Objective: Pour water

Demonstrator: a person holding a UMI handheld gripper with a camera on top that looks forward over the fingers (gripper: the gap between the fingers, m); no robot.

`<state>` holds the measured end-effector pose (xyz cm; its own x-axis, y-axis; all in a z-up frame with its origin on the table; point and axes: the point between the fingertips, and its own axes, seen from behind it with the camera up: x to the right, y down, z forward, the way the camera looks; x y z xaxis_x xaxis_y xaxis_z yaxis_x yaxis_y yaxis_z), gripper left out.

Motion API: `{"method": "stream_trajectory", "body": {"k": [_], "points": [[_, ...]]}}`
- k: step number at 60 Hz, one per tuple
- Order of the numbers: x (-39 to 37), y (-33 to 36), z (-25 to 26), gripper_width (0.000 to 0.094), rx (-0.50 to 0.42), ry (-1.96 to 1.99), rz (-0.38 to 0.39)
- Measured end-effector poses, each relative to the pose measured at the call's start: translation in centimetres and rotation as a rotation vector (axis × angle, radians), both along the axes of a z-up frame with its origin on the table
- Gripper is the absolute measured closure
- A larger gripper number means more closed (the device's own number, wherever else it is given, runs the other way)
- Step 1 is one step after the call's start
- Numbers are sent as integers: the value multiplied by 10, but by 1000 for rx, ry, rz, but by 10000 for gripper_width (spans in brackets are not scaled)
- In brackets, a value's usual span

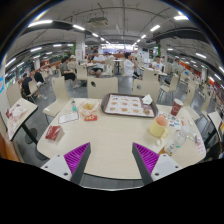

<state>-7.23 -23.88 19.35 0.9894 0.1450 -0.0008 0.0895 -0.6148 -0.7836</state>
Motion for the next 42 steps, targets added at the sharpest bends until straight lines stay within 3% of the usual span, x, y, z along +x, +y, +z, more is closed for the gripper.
{"method": "stream_trajectory", "body": {"k": [23, 42], "points": [[110, -18, -44, 87, 40, -31, -39], [244, 15, -102, 90, 114, -33, -194]]}}
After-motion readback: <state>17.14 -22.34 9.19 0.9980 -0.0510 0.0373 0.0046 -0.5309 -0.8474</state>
